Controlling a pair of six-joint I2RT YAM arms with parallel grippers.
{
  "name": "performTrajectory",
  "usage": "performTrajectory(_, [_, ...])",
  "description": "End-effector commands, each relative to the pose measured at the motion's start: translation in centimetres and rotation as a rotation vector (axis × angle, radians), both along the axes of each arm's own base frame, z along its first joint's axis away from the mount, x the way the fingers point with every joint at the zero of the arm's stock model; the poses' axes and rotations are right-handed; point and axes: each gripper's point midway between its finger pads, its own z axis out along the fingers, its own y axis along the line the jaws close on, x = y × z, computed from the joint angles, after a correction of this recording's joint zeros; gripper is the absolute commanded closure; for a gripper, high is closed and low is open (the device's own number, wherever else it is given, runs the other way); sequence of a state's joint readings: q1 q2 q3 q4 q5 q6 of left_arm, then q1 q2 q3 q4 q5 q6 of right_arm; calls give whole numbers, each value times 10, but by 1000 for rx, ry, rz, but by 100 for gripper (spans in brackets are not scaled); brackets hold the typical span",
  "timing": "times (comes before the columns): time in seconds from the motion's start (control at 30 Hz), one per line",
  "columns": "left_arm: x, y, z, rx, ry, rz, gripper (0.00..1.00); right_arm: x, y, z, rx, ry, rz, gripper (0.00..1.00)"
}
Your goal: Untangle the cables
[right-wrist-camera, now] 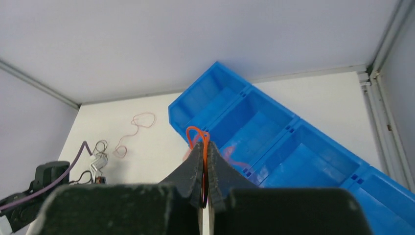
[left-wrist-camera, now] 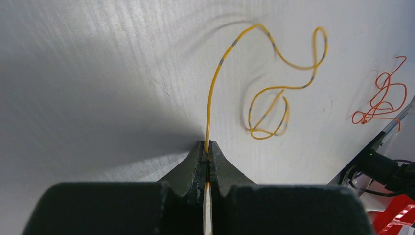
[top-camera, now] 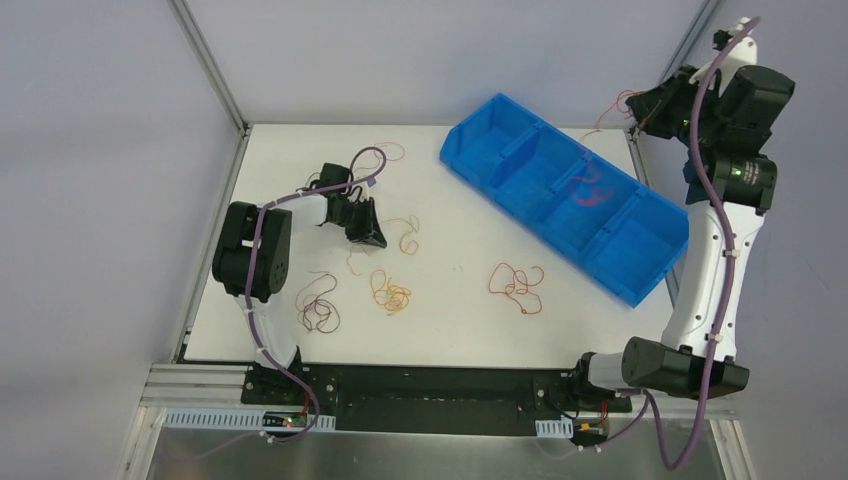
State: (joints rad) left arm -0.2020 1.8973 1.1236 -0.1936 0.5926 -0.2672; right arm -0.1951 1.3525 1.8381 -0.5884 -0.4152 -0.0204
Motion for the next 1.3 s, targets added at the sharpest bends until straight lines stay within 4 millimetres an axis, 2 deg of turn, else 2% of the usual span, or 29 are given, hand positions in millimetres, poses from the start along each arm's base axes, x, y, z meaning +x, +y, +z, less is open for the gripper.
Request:
performTrajectory(0.0, [-1,25,-19,82,48,39,100,-20,-25,55,18,-137,-105,100])
performTrajectory(0.07, [0,24,-18,77,46,38,100,-24,-32,63,21,-155,-120,100])
performTrajectory(0.2, [4,13,-6,15,26,0,100,-30,-38,64,8,-159,-135,100])
performTrajectory(0.3, [9,6,11,-27,-7,-20,61,-35,-47,61,-5,-152,-180,100])
performTrajectory(0.5, [17,-4,60,-97,-132,-79,31,-50,-53,45,-3,-111,-218,100])
performTrajectory(0.6, [20,-5,85,-103,-214,-112,3,-56,-51,35,10,-68,-214,100])
performTrajectory(0.83, [26,-4,137,-93,-373,-151,1,-74,-48,-5,-8,70,-215,100])
performTrajectory(1.0, [28,-1,147,-70,-421,-155,1,-87,-66,-33,-109,148,-292,100])
performTrajectory(1.13, [32,-1,155,-71,-442,-154,1,-87,-91,-68,-224,229,-353,100])
performTrajectory(1.27, [32,-1,161,-74,-454,-148,1,-80,-108,-91,-285,273,-369,100])
